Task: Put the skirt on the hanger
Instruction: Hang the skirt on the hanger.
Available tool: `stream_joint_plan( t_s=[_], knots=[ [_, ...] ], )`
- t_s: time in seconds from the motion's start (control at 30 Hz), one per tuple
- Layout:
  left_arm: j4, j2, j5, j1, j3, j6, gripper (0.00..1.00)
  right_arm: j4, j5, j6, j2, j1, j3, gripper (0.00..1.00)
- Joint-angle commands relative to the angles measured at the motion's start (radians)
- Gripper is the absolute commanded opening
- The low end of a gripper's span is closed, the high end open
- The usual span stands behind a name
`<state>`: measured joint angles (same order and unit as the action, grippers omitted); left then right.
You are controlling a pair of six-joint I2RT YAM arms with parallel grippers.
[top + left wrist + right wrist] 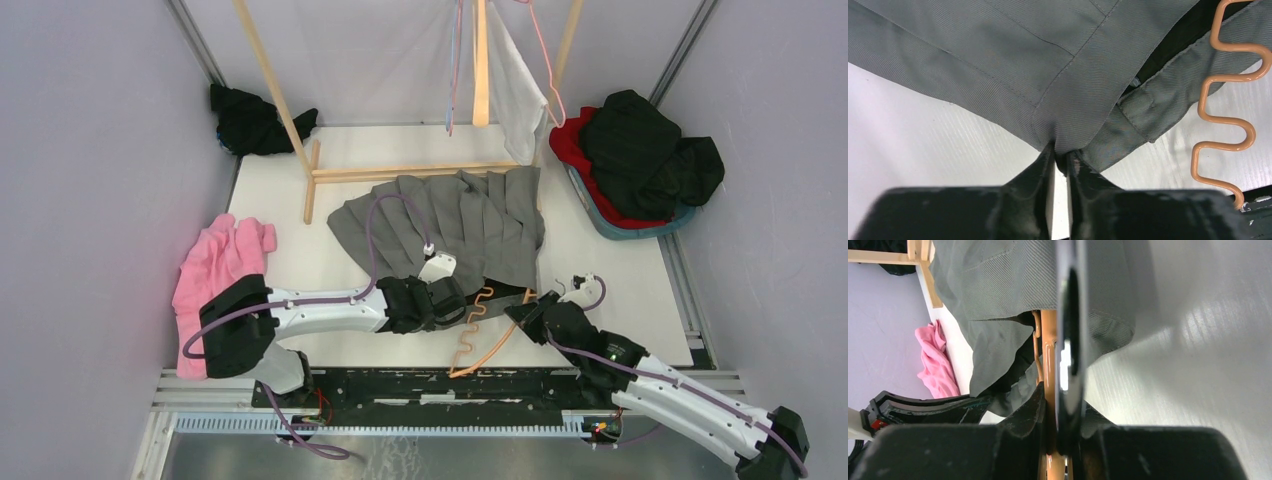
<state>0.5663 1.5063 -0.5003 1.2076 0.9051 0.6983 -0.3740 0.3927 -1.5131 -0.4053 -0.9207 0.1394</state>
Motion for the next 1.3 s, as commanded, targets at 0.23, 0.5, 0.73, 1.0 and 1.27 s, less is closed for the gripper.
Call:
stream_joint_plan(
  t_s=[0.23,0.5,0.73,1.0,1.27],
  knots=[
    [-0.063,-0.091,-0.018,0.001,-0.036,0.031,0.03,0.333,0.036,-0.022,-0.163,0.006,-0.004,0.01],
    [-0.104,-0.178,0.014,0.003,-0.116,0.063,0.03,0.47,0.054,-0.01,-0.217,0.006,-0.014,0.01],
    [-0.113,-0.224,0.015,0.01,-0.159,0.081,0.03,0.404,0.103,0.0,-0.113,0.024,-0.024,0.01],
    [-0.128,-0.248,0.024,0.037,-0.176,0.104,0.03,0.375,0.141,0.014,-0.13,0.059,-0.001,0.01],
    [-0.125,-0.264,0.03,0.074,-0.177,0.126,0.03,0.56,0.098,0.031,-0.318,0.117,0.019,0.01]
  ],
)
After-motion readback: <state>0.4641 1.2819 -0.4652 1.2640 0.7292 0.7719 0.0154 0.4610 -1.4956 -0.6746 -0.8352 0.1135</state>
